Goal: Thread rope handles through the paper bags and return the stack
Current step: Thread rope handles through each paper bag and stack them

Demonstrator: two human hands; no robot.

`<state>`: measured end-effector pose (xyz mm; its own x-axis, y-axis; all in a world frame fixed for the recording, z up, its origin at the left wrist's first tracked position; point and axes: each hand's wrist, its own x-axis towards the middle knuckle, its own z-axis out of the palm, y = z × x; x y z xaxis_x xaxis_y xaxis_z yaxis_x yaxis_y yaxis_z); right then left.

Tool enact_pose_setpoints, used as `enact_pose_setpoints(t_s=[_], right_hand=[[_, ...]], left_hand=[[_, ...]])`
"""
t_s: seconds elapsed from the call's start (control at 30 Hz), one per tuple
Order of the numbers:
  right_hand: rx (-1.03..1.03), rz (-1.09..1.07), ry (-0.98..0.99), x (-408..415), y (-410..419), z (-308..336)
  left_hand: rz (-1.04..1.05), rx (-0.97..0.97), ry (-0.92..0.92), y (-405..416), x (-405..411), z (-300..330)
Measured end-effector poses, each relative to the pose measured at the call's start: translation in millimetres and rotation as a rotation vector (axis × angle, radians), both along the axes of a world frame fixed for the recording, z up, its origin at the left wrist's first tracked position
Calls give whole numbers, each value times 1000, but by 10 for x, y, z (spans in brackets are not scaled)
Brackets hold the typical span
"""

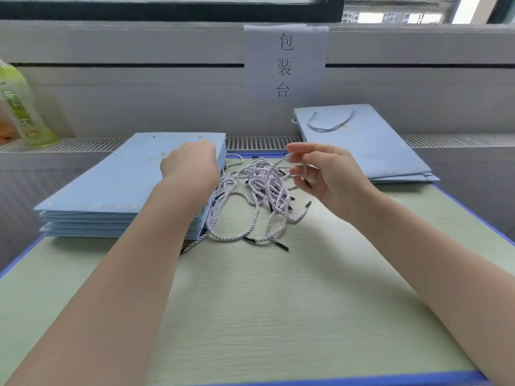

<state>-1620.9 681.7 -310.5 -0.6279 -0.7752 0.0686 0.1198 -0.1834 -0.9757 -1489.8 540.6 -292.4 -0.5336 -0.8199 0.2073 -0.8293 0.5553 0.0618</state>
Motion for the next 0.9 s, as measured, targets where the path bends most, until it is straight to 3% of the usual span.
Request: enact_pose_setpoints(t_s=[0.2,0.37,0.57,0.73,0.9], right_hand=[[96,175,106,19,1,-39],[163,195,196,56,-24,-96],[158,191,213,51,-34,-130],[74,230,81,94,-50,-84],[-34,271,-152,90,-20,32]], left_hand=[[44,-22,-88,-32,-66,-152],[24,-69,-138,-38,-44,-114],[1,-140,-27,33,49,37],[-111,-321,178,360,12,201],[-366,-450,210,777,-164,120]])
